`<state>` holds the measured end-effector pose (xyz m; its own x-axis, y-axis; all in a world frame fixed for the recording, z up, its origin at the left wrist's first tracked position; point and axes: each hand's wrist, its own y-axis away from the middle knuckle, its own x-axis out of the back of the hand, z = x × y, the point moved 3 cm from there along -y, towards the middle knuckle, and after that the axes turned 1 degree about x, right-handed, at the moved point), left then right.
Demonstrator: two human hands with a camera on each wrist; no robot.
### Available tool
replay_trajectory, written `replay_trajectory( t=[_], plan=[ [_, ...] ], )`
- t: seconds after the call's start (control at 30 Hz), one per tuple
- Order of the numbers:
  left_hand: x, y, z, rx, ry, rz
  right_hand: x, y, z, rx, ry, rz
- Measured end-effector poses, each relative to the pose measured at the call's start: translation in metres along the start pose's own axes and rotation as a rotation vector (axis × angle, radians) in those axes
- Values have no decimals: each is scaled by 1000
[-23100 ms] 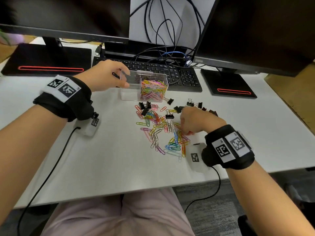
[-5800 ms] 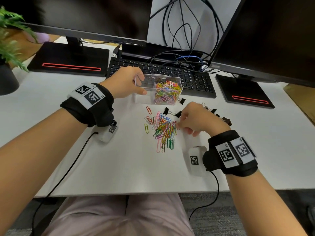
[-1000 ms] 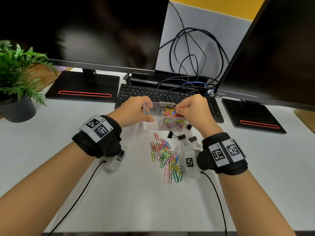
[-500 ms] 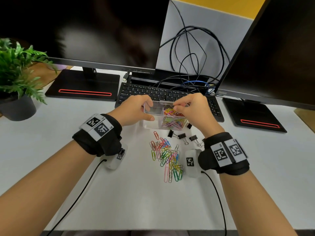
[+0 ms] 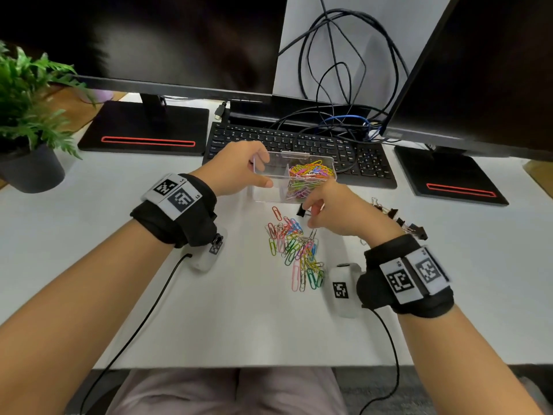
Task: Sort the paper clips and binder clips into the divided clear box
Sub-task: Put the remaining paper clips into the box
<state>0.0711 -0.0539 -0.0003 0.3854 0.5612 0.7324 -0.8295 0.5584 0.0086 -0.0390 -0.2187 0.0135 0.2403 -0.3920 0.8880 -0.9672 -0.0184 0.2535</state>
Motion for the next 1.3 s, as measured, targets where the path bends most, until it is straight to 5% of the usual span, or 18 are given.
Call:
replay_trajectory(
  t=[0.53, 0.7, 0.8, 1.03, 1.3],
  plan=[
    [0, 1, 2, 13, -9, 1, -22, -7, -15, 158, 127, -279],
    [0, 1, 2, 16, -10, -4, -12, 3, -1, 75, 82, -112],
    [0, 0, 2, 21, -16, -4, -15, 5, 1, -19, 49, -142],
    [0, 0, 2, 23, -18, 1, -30, -3, -15, 44, 65, -239],
    [0, 0, 2, 19, -19, 0, -30, -11, -11, 50, 133, -107]
  ],
)
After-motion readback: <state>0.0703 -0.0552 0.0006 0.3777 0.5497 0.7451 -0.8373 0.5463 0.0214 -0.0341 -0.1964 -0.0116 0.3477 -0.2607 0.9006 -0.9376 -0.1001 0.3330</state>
